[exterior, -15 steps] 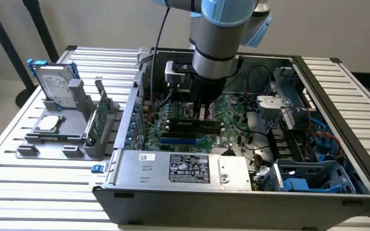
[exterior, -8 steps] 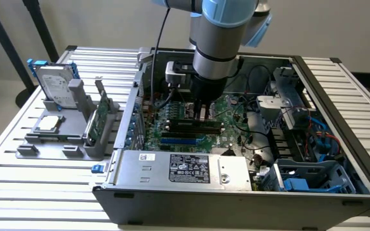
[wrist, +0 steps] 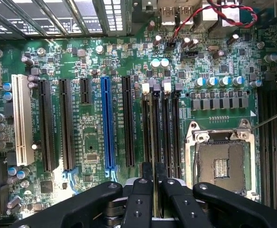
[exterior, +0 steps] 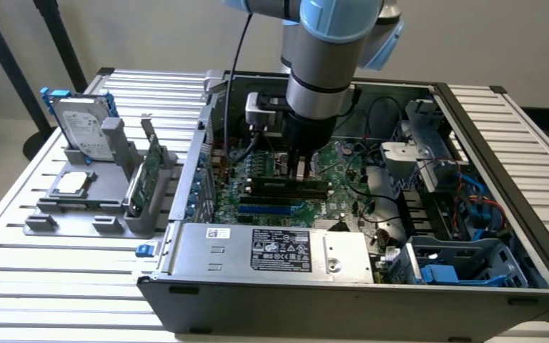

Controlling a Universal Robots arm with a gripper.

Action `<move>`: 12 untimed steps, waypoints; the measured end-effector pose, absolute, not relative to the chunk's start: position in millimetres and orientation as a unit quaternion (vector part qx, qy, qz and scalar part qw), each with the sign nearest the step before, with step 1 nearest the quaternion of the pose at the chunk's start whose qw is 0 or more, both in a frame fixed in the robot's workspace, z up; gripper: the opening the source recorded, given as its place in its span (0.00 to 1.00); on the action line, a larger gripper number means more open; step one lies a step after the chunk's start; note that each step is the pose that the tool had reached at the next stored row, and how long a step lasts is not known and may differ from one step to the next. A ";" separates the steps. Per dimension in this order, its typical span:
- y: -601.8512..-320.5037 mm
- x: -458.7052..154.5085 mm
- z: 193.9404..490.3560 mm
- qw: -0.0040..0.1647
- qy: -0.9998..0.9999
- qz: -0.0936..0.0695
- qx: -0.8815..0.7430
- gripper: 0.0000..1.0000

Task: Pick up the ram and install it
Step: 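Insert the ram into the slot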

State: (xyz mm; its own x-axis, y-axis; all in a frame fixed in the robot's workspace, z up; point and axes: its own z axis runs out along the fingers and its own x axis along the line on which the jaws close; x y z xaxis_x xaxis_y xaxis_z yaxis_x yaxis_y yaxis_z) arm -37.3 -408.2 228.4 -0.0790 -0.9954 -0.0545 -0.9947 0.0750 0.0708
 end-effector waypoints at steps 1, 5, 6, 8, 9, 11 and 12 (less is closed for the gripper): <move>-408.3 -37.3 228.2 0.004 -0.733 -0.045 0.679 0.14; -410.0 -37.1 224.0 0.004 -0.733 -0.045 0.679 0.14; -410.0 -37.1 223.7 0.004 -0.733 -0.045 0.679 0.14; -410.0 -37.1 223.2 0.004 -0.733 -0.045 0.679 0.14; -410.1 -37.1 223.0 0.004 -0.733 -0.045 0.679 0.14; -410.1 -37.1 222.3 0.004 -0.733 -0.045 0.679 0.14; -410.1 -37.1 222.0 0.004 -0.733 -0.045 0.679 0.14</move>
State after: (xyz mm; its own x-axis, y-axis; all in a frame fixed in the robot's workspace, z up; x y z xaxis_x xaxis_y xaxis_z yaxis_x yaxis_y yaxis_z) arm -37.1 -410.1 222.0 -0.0790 -0.9954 -0.0547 -0.9947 0.0750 0.0707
